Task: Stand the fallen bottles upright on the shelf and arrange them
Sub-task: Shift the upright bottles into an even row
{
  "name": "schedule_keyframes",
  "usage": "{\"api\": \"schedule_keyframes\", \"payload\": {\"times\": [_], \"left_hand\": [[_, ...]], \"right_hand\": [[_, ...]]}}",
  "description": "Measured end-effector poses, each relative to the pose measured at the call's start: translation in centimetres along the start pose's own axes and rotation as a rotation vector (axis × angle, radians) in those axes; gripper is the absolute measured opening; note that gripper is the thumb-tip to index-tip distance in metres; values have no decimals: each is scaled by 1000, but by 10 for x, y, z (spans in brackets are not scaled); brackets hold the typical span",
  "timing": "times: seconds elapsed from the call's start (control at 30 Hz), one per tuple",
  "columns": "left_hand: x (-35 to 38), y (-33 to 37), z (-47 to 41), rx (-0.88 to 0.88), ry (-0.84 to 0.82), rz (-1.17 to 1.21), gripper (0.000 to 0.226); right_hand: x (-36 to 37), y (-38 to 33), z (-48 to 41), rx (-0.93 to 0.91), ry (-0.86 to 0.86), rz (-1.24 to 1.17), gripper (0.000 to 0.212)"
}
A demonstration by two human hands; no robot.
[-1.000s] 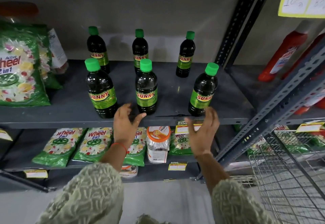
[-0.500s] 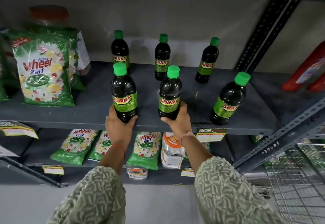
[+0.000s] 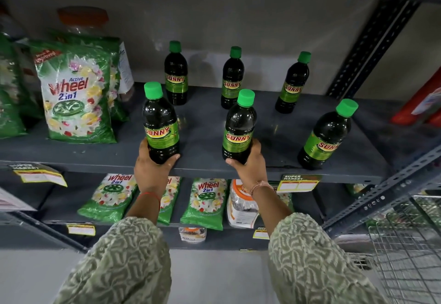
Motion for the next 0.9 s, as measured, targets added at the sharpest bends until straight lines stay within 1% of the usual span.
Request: {"api": "schedule_keyframes", "payload": {"times": [0.2, 0.57, 0.67, 0.8, 0.83, 0.9], "left_hand": [[-2, -4, -3, 1, -29, -1, 79], [0, -10, -6, 32, -34, 30, 77], [-1, -7, -5, 27, -48, 26, 78], [-3, -2, -5, 3, -101, 23, 83], [-4, -2, -5, -9, -112, 30, 82], [-6, -2, -8, -39, -132, 21, 71]], "right_hand": [[0, -1, 1, 11, 10, 16, 74], [1, -2, 1, 33, 7, 26, 76], [0, -3, 2, 36, -5, 31, 79], [1, -2, 8, 39, -34, 45, 89], [1, -1, 10, 31, -37, 53, 89], [0, -1, 13, 21, -37, 59, 86]]}}
Point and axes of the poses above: each hand's wrist, its own z-axis away from the middle knuckle, its own x-axis out of the palm, y = z × x, the point moved 1 cm from there along -z, towards the middle knuckle, and after that the axes turned 5 degrees about -y, right-handed, at the moved point
